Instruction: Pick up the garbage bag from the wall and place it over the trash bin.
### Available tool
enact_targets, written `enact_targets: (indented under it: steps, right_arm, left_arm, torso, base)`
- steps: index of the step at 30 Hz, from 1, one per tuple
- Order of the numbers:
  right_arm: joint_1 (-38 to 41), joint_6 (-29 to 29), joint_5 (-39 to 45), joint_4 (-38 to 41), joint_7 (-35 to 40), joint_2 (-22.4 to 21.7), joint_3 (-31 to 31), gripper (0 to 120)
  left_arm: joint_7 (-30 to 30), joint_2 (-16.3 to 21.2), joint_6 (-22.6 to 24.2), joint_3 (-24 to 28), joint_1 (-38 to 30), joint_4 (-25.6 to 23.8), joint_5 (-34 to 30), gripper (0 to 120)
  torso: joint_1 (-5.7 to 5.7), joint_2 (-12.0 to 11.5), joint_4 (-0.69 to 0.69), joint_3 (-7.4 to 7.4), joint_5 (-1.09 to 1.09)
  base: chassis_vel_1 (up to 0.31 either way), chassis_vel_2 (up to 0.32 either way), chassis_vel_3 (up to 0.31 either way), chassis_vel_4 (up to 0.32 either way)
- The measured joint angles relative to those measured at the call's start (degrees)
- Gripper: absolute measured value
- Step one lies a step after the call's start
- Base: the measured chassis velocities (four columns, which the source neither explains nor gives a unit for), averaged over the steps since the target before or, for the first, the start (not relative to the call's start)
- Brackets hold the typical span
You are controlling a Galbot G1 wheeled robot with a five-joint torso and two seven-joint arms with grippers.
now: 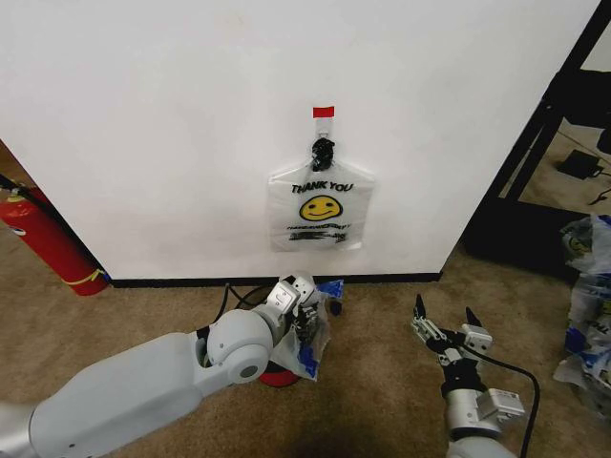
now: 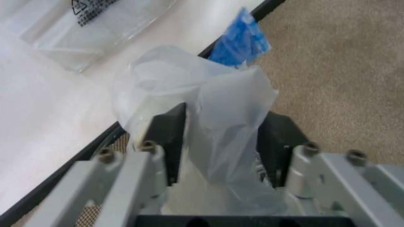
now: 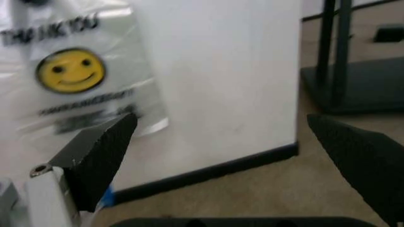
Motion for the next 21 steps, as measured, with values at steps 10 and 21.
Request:
enact_targets:
  steps: [10,21]
  right_arm:
    - [4.8,-6.0,1.3,-2.1,-8.3,-10.7,-7.0,100]
    - [15.8,-13.5,10.2,-7.9,-7.2,-13.6,-15.6,100]
  left_arm:
    - [-0.6,-0.6,0.0,-0.2,-0.8,0.0,-0.8,0]
    - [-0.5,-4.5,-0.1,6.0,-8.3,3.9,-2.5,0]
  torso:
    - [0.00,0.0,0.02,0.00,0.01]
    - [0.00,0.0,-0.01,0.00,0.01]
  base:
    - [0.000,0.000,0.000,0.000]
    - [0.000,0.000,0.000,0.000]
